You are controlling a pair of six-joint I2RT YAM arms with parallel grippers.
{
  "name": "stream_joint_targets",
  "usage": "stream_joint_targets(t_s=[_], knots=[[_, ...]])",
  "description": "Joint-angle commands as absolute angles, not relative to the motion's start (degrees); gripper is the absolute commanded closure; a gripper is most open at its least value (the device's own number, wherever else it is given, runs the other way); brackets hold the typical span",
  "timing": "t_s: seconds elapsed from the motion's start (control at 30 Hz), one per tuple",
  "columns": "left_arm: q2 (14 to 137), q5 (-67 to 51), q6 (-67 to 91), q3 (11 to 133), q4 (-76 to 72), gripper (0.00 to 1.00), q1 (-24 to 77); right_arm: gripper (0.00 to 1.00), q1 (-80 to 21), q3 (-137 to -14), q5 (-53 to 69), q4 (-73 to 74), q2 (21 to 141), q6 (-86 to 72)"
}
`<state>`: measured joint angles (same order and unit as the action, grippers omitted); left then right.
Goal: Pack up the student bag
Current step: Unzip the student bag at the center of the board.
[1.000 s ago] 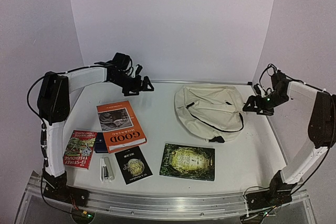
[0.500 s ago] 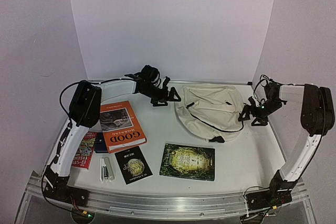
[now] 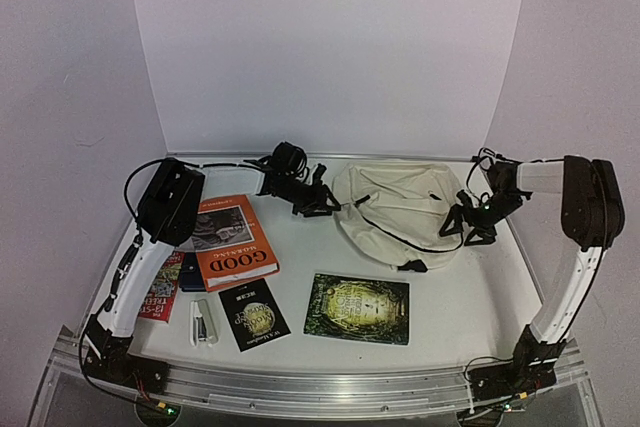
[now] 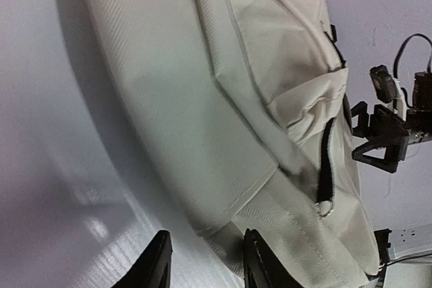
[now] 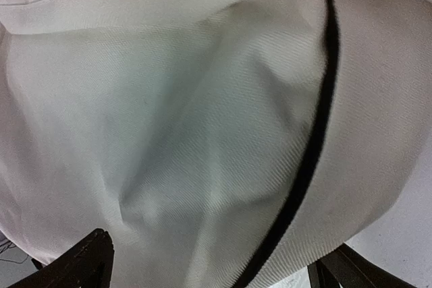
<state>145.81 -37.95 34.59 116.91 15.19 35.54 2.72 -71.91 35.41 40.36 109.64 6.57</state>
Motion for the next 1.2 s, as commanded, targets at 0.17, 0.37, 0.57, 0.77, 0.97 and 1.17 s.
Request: stream_joint_targets(t_s=[0.17,0.37,0.57,0.77,0.97,1.17], knots=[[136.46,-38.50,35.38,107.60,9.31,0.99,35.46,0.01,-4.05,-74.91,35.18,41.48,110.76,7.42],[130.59,-36.47,35.03,99.19,7.26,1.00,35.42,0.01,-4.04,-78.20,31.70,45.66,106.00,12.29],[130.61,-36.22,33.64,99.45,9.68,1.00,35.46,0.01,-6.49,-86.78,35.46,47.97,100.77,14.36],[130.73,-36.37,34.10,98.62,9.50,1.00,35.42,0.08,-12.65,-95.33,43.61,47.90,106.77,12.04],[130.41,-35.69,34.02,98.38,9.92,1.00,35.43,0.16,-17.57,-104.03,46.81,47.05,115.83,6.35],[130.92,-35.22,34.21,98.66,10.32,1.00,35.46,0.20,-22.70,-107.28,45.07,42.54,121.92,-0.26]])
